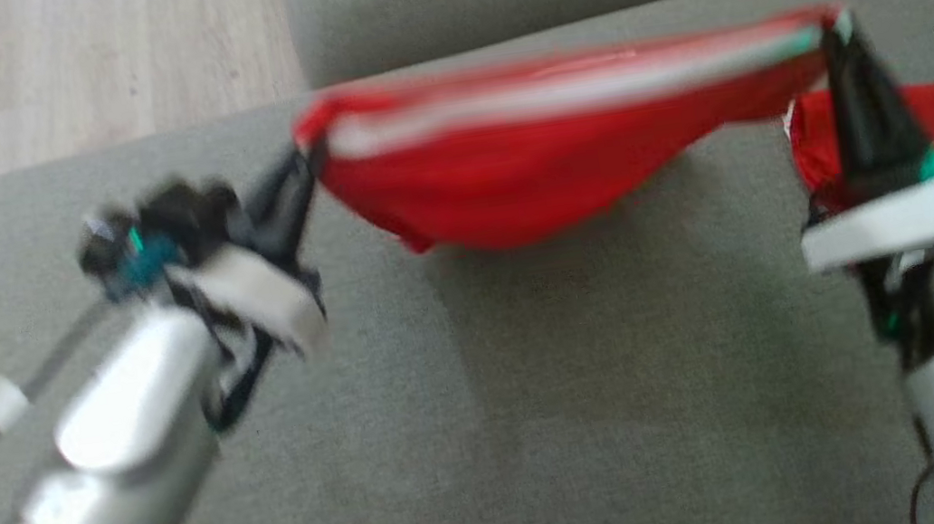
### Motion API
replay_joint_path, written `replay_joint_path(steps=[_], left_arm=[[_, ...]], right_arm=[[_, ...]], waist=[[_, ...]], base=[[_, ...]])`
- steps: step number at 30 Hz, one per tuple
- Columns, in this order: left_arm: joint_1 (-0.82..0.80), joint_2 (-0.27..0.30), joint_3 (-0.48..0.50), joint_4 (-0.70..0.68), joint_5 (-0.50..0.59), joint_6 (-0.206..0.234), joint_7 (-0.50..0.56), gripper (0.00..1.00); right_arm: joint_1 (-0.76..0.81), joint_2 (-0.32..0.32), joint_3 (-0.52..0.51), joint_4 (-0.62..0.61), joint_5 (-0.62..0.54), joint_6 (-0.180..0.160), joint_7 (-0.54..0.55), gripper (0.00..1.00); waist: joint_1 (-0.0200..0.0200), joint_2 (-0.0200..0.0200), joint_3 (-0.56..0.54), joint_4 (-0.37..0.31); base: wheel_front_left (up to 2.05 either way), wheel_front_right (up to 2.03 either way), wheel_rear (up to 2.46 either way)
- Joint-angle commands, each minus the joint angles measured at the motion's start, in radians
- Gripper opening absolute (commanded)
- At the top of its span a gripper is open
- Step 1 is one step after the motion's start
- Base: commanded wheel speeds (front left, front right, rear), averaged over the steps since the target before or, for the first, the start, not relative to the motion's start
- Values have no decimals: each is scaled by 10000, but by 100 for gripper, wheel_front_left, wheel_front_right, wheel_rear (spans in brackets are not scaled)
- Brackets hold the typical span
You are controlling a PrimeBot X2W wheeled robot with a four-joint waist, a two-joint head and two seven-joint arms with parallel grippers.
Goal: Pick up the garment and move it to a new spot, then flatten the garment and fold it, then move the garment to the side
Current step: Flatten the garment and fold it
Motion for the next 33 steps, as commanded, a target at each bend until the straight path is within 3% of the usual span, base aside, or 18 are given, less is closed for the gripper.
replay_joint_path(steps=[1, 8, 17, 20, 26, 33], left_arm=[[-761, 421, 521, -370, 29, -30, 81, 0], [-1346, 763, 1209, -1330, -805, -2, 711, 0], [-808, 1324, 1578, -3349, -1523, 647, 1699, 0], [-670, 1729, 1589, -4194, -1663, 903, 2342, 0], [-1171, 1946, 1872, -4207, -1996, 948, 2897, 0], [-3619, 1785, 2276, -2605, -1563, 586, 2873, 0]], right_arm=[[-544, -101, 218, -436, 121, -7, 89, 0], [-1381, -549, 184, -1217, 633, -7, 613, 0], [-335, -576, -749, -2789, 535, -7, 1780, 0], [-187, -383, -1051, -3205, 76, -7, 2733, 0], [-1283, -315, -918, -2957, -324, -7, 3694, 0], [-4973, -581, -178, -884, -602, -7, 3792, 0]], waist=[[0, 0, -222, 134], [0, 0, -760, 510], [0, 0, -840, 1058], [0, 0, -504, 1173], [0, 0, 519, 1109], [0, 0, 2324, 788]], base=[[0, 0, 0], [0, 0, 0], [0, 0, 0], [0, 0, 0], [0, 0, 0], [0, 0, 0]])
